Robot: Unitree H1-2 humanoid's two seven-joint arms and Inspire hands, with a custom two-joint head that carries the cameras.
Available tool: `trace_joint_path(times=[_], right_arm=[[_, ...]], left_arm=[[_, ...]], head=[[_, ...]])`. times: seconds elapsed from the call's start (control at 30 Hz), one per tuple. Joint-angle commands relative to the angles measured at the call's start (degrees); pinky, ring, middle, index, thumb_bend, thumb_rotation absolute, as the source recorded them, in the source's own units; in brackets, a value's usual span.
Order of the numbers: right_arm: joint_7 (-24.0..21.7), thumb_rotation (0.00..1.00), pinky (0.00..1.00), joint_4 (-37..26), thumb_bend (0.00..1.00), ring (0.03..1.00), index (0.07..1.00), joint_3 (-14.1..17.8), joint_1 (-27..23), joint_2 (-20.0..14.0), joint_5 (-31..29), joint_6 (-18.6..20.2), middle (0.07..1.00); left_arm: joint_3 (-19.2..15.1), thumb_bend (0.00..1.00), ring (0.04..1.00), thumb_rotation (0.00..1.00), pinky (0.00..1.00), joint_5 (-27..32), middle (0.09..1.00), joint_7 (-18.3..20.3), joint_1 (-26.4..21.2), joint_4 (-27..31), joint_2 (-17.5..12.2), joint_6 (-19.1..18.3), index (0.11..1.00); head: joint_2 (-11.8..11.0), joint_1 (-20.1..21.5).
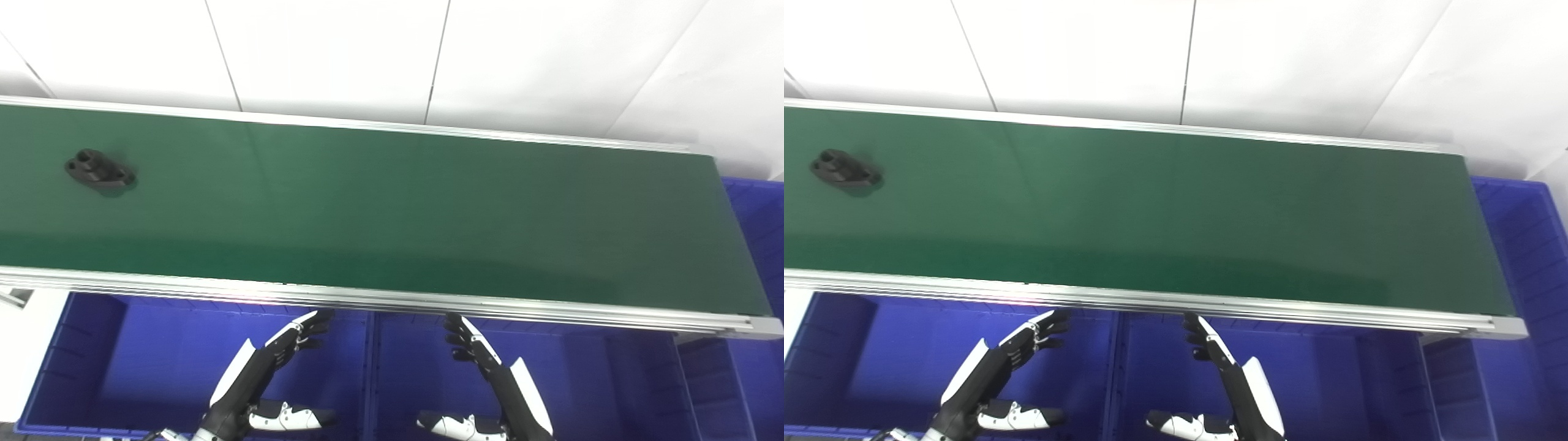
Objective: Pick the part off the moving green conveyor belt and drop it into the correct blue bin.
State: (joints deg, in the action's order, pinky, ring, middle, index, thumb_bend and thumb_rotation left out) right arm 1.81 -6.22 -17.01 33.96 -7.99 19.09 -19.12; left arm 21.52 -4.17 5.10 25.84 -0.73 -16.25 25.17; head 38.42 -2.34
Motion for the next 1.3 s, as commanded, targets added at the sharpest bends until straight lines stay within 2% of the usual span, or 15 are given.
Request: trace_joint_path(times=[0.0,0.03,0.07,0.1,0.17,0.27,0.33,0.5,0.6,0.73,1.0,1.17,1.27], right_arm=[[-0.08,0.33,0.74,0.31,0.73,0.848,0.940,0.31,-0.02,-0.89,-1.20,-4.39,0.910],[0.06,0.33,0.74,0.76,0.72,0.849,0.941,0.40,-0.17,-1.18,-0.96,-4.92,0.911],[0.15,0.34,0.81,1.15,0.71,0.869,0.948,0.49,-0.28,-1.38,-0.80,-5.39,0.914],[0.19,0.34,0.83,1.56,0.71,0.876,0.951,0.58,-0.44,-1.54,-0.83,-5.81,0.915],[0.03,0.33,0.82,2.10,0.70,0.875,0.954,0.68,-0.64,-1.73,-1.30,-6.25,0.910],[-0.19,0.34,0.81,2.88,0.70,0.871,0.956,0.76,-0.93,-1.91,-1.96,-6.75,0.910],[-0.15,0.34,0.84,3.12,0.69,0.884,0.957,0.81,-1.02,-1.86,-2.03,-6.82,0.916],[0.37,0.32,0.84,4.07,0.69,0.885,0.955,0.73,-1.34,-1.82,-1.67,-7.37,0.917],[1.20,0.31,0.84,5.06,0.69,0.882,0.951,0.41,-1.82,-1.76,-1.28,-7.68,0.916],[1.81,0.32,0.83,5.92,0.68,0.877,0.948,0.03,-2.10,-1.73,-1.12,-7.75,0.913],[1.39,0.29,0.86,5.71,0.67,0.896,0.947,-0.03,-1.99,-1.52,-2.10,-7.51,0.920],[2.02,0.29,0.82,5.21,0.67,0.872,0.941,-0.11,-1.78,-1.64,-1.97,-7.73,0.909],[2.65,0.31,0.83,5.04,0.67,0.876,0.938,-0.13,-1.63,-1.63,-1.89,-7.77,0.906]], left_arm=[[1.22,0.81,0.858,0.38,0.80,-1.30,0.886,-2.23,-0.21,0.30,0.12,1.76,0.844],[1.75,0.81,0.860,0.38,0.80,-1.84,0.885,-3.13,-0.40,-0.03,0.18,1.76,0.842],[2.28,0.82,0.852,0.36,0.80,-2.24,0.874,-3.98,-0.57,-0.30,0.16,1.76,0.831],[2.88,0.82,0.850,0.36,0.80,-2.78,0.871,-5.12,-0.81,-0.67,0.20,1.76,0.827],[4.08,0.83,0.832,0.36,0.78,-3.62,0.855,-7.14,-1.28,-1.17,0.01,1.76,0.812],[5.38,0.84,0.822,0.34,0.77,-3.58,0.848,-8.63,-1.79,-1.67,-0.39,1.76,0.804],[6.27,0.84,0.813,0.35,0.75,-3.94,0.842,-10.10,-2.22,-2.12,-0.70,1.76,0.799],[8.68,0.84,0.806,0.35,0.75,-4.15,0.836,-13.50,-3.27,-3.14,-1.67,1.76,0.794],[9.82,0.84,0.804,0.35,0.74,-4.35,0.836,-14.89,-3.96,-3.87,-2.34,1.76,0.794],[11.29,0.84,0.796,0.36,0.73,-4.49,0.831,-16.81,-4.75,-4.72,-3.09,1.76,0.789],[12.92,0.84,0.795,0.35,0.73,-3.54,0.828,-17.93,-5.50,-5.07,-4.14,1.76,0.785],[14.09,0.83,0.789,0.35,0.72,-4.30,0.826,-19.75,-5.98,-5.27,-4.50,1.76,0.784],[14.58,0.84,0.791,0.35,0.72,-3.91,0.825,-20.06,-6.06,-5.20,-4.62,1.76,0.782]], head=[[-0.08,-0.03],[-1.26,-2.07],[-1.46,-2.31],[-2.30,-3.32],[-2.85,-3.71],[-3.49,-3.57],[-3.82,-3.37],[-4.44,-2.80],[-6.14,-2.43],[-7.14,-2.55],[-7.27,-2.10],[-7.31,-2.04],[-7.54,-2.35]])
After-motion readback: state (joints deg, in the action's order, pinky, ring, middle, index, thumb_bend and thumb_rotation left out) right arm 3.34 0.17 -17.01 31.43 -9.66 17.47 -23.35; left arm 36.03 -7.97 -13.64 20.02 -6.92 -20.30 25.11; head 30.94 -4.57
